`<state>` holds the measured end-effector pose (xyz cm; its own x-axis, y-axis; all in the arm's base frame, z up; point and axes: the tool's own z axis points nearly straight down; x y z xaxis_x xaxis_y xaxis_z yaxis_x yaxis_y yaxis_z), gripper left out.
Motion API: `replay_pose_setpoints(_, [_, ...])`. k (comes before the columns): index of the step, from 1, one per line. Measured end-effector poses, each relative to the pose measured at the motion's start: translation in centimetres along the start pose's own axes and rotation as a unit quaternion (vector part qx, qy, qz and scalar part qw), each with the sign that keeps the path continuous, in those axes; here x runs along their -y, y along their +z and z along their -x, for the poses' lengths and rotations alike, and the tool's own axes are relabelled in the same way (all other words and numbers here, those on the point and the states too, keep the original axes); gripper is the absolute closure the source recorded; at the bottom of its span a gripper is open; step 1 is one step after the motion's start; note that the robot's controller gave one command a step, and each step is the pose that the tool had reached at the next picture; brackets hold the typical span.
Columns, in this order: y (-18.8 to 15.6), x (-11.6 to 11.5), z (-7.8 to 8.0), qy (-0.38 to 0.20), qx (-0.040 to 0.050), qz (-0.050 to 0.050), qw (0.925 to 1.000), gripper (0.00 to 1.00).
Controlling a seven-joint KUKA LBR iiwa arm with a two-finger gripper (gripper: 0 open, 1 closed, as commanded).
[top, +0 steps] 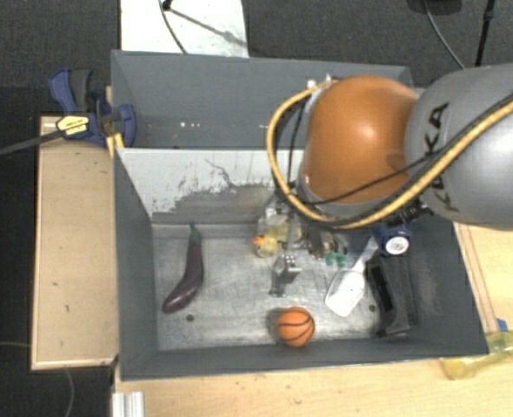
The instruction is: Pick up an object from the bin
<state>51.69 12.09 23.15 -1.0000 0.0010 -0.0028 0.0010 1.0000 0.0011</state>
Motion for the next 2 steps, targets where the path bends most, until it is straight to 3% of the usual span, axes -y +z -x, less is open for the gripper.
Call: replay_pose_setpoints(2, [6.6, 1.3, 4.2, 0.040, 0.0008, -0.001, 0.9992, 0.00])
